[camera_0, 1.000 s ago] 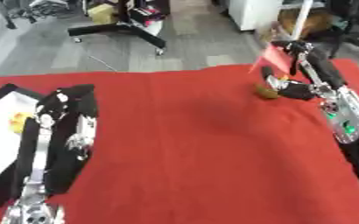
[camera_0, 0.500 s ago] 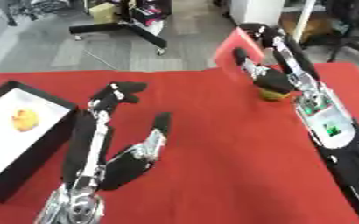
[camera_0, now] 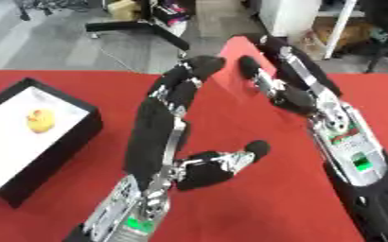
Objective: Pick up the objects with one hand, pass them to the other hand, and then place them into the box on the other side of the table.
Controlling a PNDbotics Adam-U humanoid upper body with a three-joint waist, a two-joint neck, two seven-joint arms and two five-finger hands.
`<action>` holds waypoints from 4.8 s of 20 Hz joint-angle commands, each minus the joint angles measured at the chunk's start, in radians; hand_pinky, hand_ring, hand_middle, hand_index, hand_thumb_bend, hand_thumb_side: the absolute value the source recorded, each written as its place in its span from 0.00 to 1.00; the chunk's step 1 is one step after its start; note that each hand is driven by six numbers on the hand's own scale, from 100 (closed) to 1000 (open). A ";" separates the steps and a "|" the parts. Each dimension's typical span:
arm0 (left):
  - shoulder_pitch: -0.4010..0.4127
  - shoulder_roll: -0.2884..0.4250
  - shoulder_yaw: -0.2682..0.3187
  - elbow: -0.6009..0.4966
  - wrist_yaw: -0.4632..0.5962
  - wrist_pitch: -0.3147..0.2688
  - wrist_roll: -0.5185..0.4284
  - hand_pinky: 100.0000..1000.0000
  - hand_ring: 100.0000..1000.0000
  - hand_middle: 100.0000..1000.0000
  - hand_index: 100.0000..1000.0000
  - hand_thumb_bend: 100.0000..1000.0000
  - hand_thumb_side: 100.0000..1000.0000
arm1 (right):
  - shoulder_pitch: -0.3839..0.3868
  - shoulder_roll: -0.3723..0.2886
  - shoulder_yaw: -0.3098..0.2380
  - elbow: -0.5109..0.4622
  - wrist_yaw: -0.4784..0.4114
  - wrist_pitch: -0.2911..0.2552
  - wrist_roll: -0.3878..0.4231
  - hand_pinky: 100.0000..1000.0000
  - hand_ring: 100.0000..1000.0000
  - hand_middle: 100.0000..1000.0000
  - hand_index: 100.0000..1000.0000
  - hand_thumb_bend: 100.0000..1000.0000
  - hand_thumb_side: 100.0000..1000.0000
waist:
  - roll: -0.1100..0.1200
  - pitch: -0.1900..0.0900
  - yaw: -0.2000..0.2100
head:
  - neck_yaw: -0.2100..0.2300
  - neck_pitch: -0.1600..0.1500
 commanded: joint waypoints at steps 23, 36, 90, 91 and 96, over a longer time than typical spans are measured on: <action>-0.028 -0.042 0.039 0.048 -0.209 0.156 0.167 0.77 0.67 0.66 0.78 0.61 0.11 | 0.019 -0.017 0.015 -0.088 -0.089 0.048 0.070 0.94 0.17 0.08 0.42 0.00 0.67 | -0.005 -0.015 -0.004 | 0.001 -0.011; -0.059 -0.061 0.012 0.048 -0.197 0.097 0.135 0.75 0.64 0.61 0.73 0.57 0.10 | 0.020 -0.015 0.026 -0.086 -0.099 0.053 0.090 0.94 0.17 0.08 0.41 0.00 0.66 | -0.005 -0.014 -0.012 | 0.005 -0.013; -0.004 0.601 0.315 0.323 -0.183 0.390 -0.061 0.70 0.56 0.52 0.65 0.30 0.05 | 0.079 -0.048 -0.146 -0.102 0.010 0.089 -0.082 1.00 0.39 0.66 0.76 0.68 1.00 | 0.068 -0.043 -0.043 | 0.170 0.029; -0.011 0.611 0.310 0.350 -0.167 0.406 -0.077 0.70 0.56 0.53 0.66 0.30 0.07 | 0.080 -0.048 -0.145 -0.101 0.010 0.088 -0.080 1.00 0.39 0.66 0.76 0.68 1.00 | 0.068 -0.044 -0.045 | 0.168 0.029; -0.028 0.612 0.284 0.486 -0.091 0.490 -0.161 0.78 0.71 0.72 0.87 0.57 0.58 | 0.082 -0.047 -0.140 -0.099 0.006 0.084 -0.069 1.00 0.39 0.66 0.76 0.67 1.00 | 0.066 -0.045 -0.053 | 0.153 0.021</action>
